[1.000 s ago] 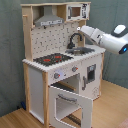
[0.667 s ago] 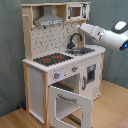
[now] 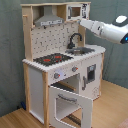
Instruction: Play with the kitchen
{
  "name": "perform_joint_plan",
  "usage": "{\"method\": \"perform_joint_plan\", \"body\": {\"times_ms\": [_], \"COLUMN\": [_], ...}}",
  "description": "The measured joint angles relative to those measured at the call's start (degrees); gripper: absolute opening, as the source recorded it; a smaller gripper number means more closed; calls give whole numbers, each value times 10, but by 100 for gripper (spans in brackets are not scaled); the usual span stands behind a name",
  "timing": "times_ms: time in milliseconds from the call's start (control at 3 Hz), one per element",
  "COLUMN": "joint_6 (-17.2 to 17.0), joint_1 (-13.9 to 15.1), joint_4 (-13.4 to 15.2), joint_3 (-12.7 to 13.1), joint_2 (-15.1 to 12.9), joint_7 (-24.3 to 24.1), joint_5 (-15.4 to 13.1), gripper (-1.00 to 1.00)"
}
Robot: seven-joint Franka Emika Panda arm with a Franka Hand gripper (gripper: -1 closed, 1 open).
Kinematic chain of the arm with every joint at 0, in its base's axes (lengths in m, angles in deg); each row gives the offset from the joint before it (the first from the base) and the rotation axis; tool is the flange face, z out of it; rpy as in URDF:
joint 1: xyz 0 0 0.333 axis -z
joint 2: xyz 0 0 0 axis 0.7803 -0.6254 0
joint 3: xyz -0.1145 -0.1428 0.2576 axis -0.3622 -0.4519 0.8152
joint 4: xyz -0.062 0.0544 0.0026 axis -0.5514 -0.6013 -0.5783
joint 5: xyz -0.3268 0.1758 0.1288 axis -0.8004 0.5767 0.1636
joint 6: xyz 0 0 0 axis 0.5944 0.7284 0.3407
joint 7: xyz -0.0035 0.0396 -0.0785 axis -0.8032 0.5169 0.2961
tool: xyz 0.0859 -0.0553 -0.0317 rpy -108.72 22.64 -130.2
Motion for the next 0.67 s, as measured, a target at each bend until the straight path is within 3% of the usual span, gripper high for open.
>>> {"method": "perform_joint_plan", "body": {"times_ms": [667], "joint_6": [13], "joint_1": [2], "joint_4": [-29], "joint_3": [-27], "joint_2": [-17], "joint_7": [113], "joint_5": [13], "gripper": [100]}}
